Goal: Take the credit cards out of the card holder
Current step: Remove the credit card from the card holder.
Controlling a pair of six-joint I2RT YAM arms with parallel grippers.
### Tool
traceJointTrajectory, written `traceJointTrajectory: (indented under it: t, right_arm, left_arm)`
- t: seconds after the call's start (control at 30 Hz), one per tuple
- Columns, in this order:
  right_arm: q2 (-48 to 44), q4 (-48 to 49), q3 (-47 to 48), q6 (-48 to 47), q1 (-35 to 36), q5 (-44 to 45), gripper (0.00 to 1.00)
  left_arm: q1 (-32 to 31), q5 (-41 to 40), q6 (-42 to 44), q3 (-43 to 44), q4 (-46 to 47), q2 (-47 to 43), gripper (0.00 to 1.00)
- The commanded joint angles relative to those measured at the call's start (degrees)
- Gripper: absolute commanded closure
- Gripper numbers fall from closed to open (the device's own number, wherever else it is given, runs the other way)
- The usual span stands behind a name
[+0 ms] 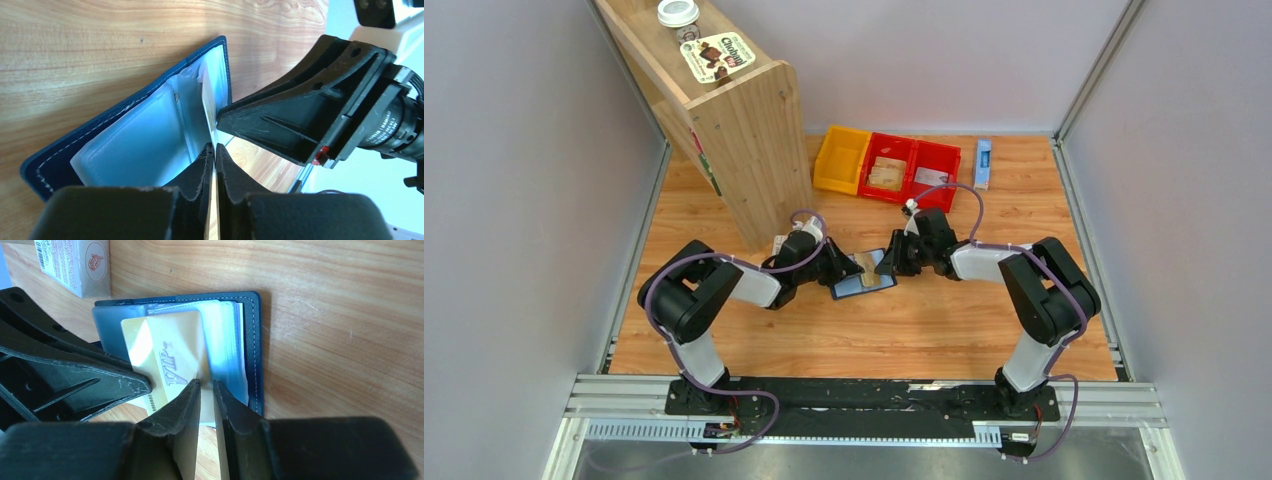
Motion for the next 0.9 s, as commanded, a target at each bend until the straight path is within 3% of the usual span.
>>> traceJointTrajectory:
  t: [0.0,0.13,0.43,0.67,0.87]
  right_arm:
    - [1.8,-1.1,-1.3,-0.4,-0.3,2.0,0.76]
    - [1.5,-1.5,-1.2,-0.6,-0.3,2.2,0.76]
    - [-2.5,-5.1,1.9,-3.5,-0.4,2.3,0.64]
    - [-10.6,-16.7,8.7,-8.9,-0.1,1.1,0.46]
    - [-19.9,-23.1,13.2,-17.7,-0.1,-5.2,0.28]
  left_arm:
    - [0.0,-0.1,1.3,-1.0,6.2,-3.6,0.93]
    - [0.0,-0.2,2.7,-1.4,3.4,-5.1,1.00]
    - [0.4,-2.7,14.6,-0.9,-19.8,-14.6,1.00]
    - [0.8,-2.0,28.8,0.9,-33.1,-27.2,1.00]
    - [0.8,1.8,41.4,8.7,-51.1,-36.4,1.00]
